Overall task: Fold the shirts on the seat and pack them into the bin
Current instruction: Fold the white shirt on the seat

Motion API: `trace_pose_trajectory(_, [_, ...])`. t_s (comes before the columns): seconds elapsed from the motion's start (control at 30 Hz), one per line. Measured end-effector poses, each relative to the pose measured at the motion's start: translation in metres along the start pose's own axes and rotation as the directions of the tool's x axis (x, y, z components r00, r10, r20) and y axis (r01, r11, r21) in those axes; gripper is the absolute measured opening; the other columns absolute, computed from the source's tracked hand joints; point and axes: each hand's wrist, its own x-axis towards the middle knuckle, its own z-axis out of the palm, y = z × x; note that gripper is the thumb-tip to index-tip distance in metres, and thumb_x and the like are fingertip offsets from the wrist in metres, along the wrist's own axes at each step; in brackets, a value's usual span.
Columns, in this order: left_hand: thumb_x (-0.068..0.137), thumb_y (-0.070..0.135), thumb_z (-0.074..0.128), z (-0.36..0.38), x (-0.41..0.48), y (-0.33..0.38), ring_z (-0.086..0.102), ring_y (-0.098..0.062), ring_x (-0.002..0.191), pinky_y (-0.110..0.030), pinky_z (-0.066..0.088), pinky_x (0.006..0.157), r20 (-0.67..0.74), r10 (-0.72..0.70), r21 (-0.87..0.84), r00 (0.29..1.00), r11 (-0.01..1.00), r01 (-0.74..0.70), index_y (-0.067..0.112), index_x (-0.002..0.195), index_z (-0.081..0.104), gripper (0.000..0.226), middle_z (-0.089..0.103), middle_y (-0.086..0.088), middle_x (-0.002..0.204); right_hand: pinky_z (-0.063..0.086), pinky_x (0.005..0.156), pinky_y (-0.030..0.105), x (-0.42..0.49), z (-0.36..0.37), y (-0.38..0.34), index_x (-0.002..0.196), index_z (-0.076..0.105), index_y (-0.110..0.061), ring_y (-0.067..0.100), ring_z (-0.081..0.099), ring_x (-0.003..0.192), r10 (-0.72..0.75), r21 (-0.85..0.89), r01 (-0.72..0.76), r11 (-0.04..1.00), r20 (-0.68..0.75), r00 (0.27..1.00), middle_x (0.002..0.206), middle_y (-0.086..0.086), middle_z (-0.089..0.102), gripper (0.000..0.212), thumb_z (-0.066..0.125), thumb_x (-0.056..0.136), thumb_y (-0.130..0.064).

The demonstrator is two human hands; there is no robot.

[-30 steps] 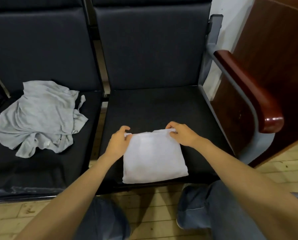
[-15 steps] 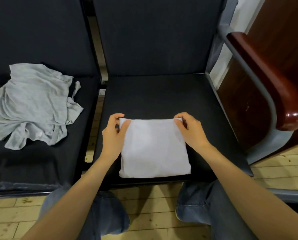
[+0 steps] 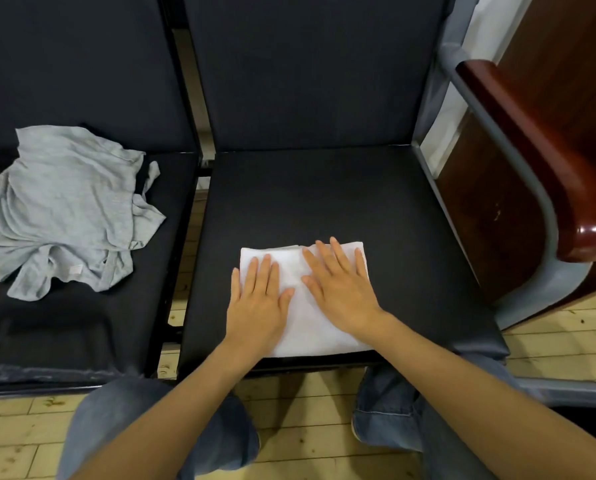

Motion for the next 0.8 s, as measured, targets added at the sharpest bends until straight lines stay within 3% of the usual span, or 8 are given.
trace_pose_trajectory(0.07, [0.099,0.05,-0.004,0.006,0.001,-0.003,0.04,-0.029,0.135,-0.055,0.023,0.108,-0.006,-0.019,-0.02,1.0,1.0,0.019,0.005,0.141,0.042,0.077,0.04,-0.011,0.147,-0.015,0.114,0.045,0.003,0.005,0.002,0.151,-0.01,-0.028,0.02,-0.017,0.146,0.018,-0.043,-0.016,0.999,0.043,0.999,0.16,-0.005,-0.01,0.085,-0.023,0.073,-0.058])
trace_pose_trajectory(0.17, [0.078,0.063,-0.03,0.014,0.001,-0.007,-0.008,-0.017,0.146,-0.046,-0.011,0.113,-0.026,-0.042,-0.065,0.999,0.997,0.04,0.023,0.147,-0.009,0.083,-0.013,0.005,0.154,-0.019,0.112,0.047,0.006,0.014,0.005,0.148,-0.019,-0.032,0.02,-0.02,0.145,0.037,-0.049,-0.034,0.998,0.065,0.997,0.159,-0.007,-0.017,0.079,-0.021,0.074,-0.06])
trace_pose_trajectory(0.33, [0.068,0.069,-0.035,0.017,0.002,-0.009,-0.026,-0.01,0.139,-0.044,-0.017,0.112,-0.025,-0.059,-0.117,0.998,0.992,0.056,0.031,0.142,-0.023,0.084,-0.028,0.011,0.15,-0.02,0.11,0.048,0.007,0.02,0.007,0.147,-0.022,-0.033,0.02,-0.02,0.145,0.026,-0.055,-0.022,0.998,0.057,0.998,0.158,-0.009,-0.019,0.076,-0.018,0.077,-0.063])
trace_pose_trajectory(0.47, [0.086,0.062,-0.006,0.017,0.001,-0.01,-0.009,-0.016,0.146,-0.042,-0.012,0.115,-0.114,-0.114,-0.269,0.987,0.96,0.079,0.023,0.151,-0.006,0.076,-0.007,0.001,0.16,-0.017,0.113,0.044,0.007,0.015,0.009,0.149,-0.017,-0.031,0.016,-0.019,0.145,0.003,0.054,-0.005,0.999,0.038,0.999,0.159,-0.007,-0.015,0.073,-0.01,0.083,-0.062])
trace_pose_trajectory(0.53, [0.093,0.053,0.024,0.012,-0.002,-0.008,0.014,-0.028,0.143,-0.043,0.005,0.116,-0.22,-0.248,-0.398,0.943,0.906,0.146,0.01,0.149,0.019,0.07,0.016,-0.012,0.155,-0.008,0.117,0.04,0.002,0.011,0.011,0.152,-0.002,-0.024,0.018,-0.009,0.147,0.082,0.193,-0.061,0.979,-0.103,0.991,0.16,-0.001,-0.003,0.069,0.016,0.095,-0.057])
trace_pose_trajectory(0.6, [0.095,0.043,0.045,0.006,-0.007,-0.005,0.027,-0.033,0.132,-0.043,0.017,0.109,-0.237,-0.356,-0.435,0.904,0.871,0.229,0.004,0.141,0.033,0.061,0.03,-0.017,0.145,0.007,0.118,0.039,-0.005,0.007,0.017,0.149,0.021,-0.011,0.025,0.01,0.145,0.277,0.293,-0.201,0.935,-0.248,0.928,0.155,0.008,0.017,0.069,0.046,0.095,-0.046])
trace_pose_trajectory(0.7, [0.092,0.044,0.054,0.002,-0.018,-0.003,0.028,-0.032,0.125,-0.04,0.02,0.103,-0.088,-0.49,-0.412,0.867,0.811,0.416,0.005,0.134,0.038,0.059,0.032,-0.015,0.138,0.023,0.11,0.039,-0.018,-0.001,0.03,0.127,0.046,-0.003,0.03,0.026,0.13,0.513,0.301,-0.459,0.836,-0.131,0.848,0.139,0.013,0.031,0.064,0.055,0.089,-0.053])
trace_pose_trajectory(0.8, [0.09,0.051,0.053,-0.007,-0.026,-0.003,0.025,-0.032,0.126,-0.041,0.02,0.105,0.071,-0.54,-0.397,0.838,0.756,0.521,0.008,0.13,0.041,0.06,0.03,-0.013,0.137,0.024,0.104,0.039,-0.033,-0.006,0.031,0.116,0.056,-0.006,0.029,0.028,0.123,0.516,0.303,-0.49,0.817,-0.004,0.857,0.132,0.01,0.034,0.051,0.052,0.09,-0.05])
